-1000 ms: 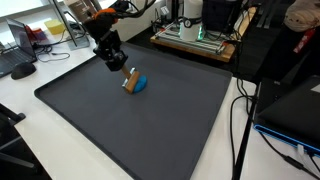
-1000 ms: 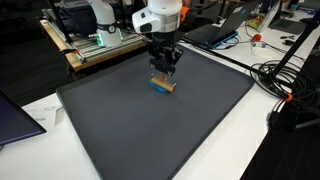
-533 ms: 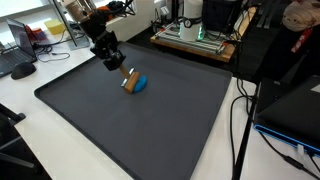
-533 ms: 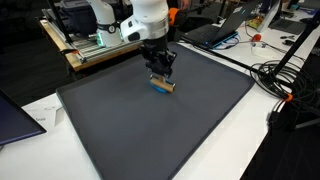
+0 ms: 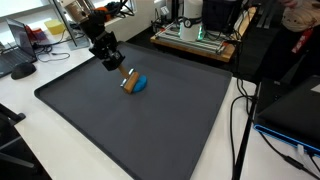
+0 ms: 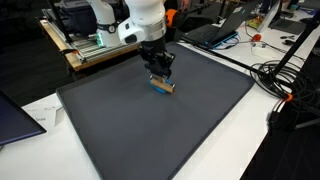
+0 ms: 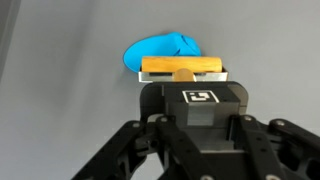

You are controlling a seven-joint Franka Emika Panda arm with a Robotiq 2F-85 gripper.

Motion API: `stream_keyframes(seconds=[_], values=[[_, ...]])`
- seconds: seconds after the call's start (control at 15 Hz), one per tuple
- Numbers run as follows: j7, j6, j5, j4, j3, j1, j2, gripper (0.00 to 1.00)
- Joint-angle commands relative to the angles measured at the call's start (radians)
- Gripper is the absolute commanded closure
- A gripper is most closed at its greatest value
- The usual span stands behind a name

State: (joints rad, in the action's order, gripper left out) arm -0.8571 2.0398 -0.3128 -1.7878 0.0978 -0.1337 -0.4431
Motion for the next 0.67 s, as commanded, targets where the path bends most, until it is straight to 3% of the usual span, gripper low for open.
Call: stream_keyframes(seconds=[0.0,0.6], values=[[0.004,0.101,0.010,0.005,0.024,0.020,-0.090,0.78],[-0.015,0.129,0.034,0.011,0.041,0.030,-0.093,0.78]])
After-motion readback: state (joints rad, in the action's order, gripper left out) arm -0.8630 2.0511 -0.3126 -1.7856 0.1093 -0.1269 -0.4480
